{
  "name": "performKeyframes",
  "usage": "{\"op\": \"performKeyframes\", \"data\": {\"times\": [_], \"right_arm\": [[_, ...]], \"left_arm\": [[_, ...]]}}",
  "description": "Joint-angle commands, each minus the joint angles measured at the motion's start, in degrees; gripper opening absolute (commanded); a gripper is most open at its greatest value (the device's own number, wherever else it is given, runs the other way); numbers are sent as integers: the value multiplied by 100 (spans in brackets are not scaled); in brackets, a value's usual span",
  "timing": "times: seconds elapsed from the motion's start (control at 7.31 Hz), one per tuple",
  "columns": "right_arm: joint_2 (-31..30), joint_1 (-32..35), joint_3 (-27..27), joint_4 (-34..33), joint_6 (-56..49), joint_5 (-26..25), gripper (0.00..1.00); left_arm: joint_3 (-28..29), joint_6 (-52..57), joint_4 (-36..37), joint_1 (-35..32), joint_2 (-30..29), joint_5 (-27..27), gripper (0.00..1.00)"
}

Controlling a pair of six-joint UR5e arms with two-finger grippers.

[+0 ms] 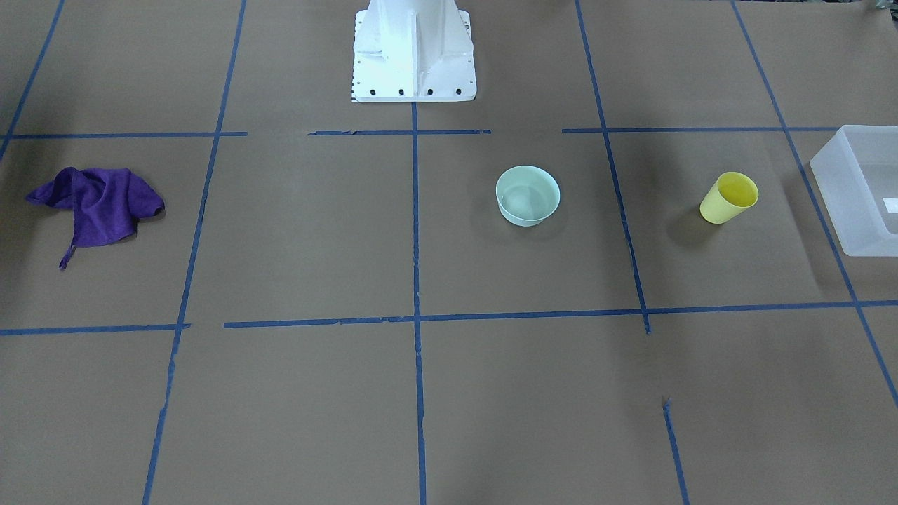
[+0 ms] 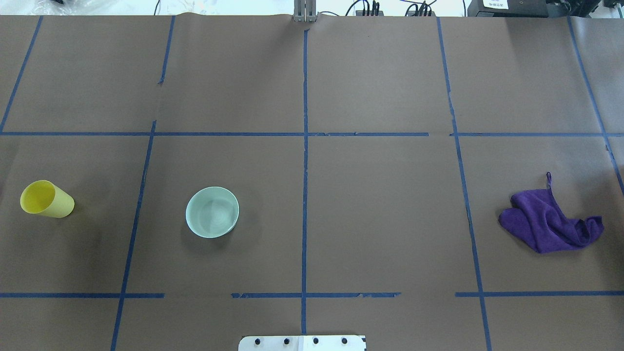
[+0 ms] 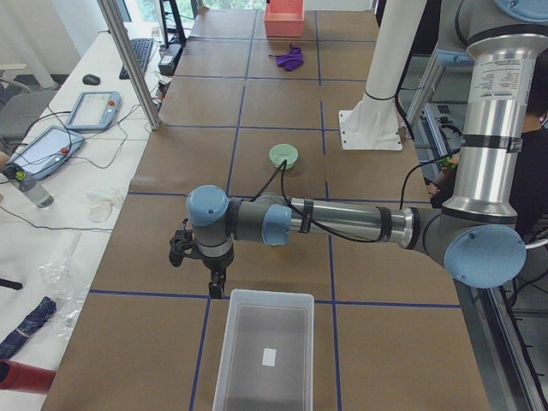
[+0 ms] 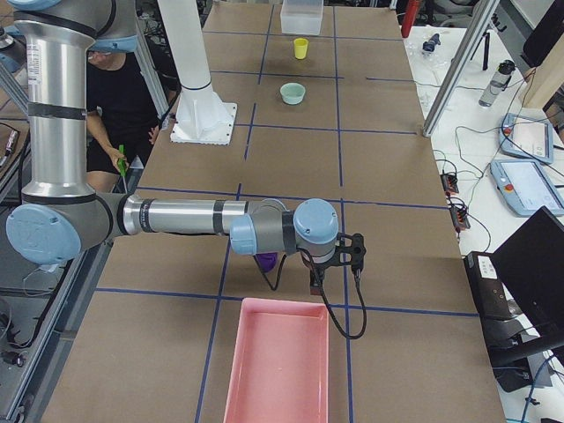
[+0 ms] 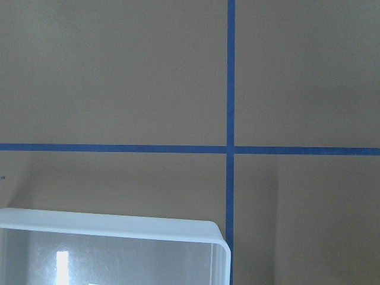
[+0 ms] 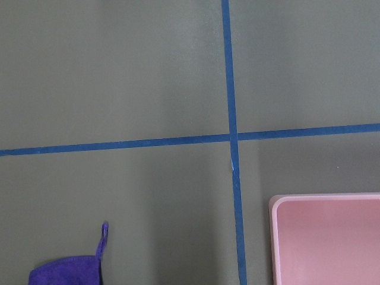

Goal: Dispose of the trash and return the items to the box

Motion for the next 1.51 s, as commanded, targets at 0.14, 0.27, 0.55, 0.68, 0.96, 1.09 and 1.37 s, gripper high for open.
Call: {"op": "performKeyframes", "data": {"times": [0.14, 0.27, 0.55, 0.68, 0.96, 1.09, 1.37], "right_arm": [[23, -6, -22, 35, 9, 18, 100], [14, 3, 47, 44, 36, 53, 100], [23, -6, 56, 61, 80, 71, 100], [32, 3, 56, 61, 80, 54, 100], [14, 3, 117, 61, 80, 71, 100], [14, 3, 109, 52, 80, 62, 100], [23, -6, 118, 52, 88, 71, 100]], "left_arm": [[-382, -22, 18, -4, -101, -26, 100], [-619, -22, -35, 14, -145, -227, 100], [-744, -83, -874, 337, -234, -386, 100], [-910, -57, -948, 478, -233, -500, 100], [-920, -74, -958, 978, -260, -545, 100], [-877, -422, -967, 1485, -138, -336, 100], [-947, -1878, -1936, 1929, 378, 167, 100]]}}
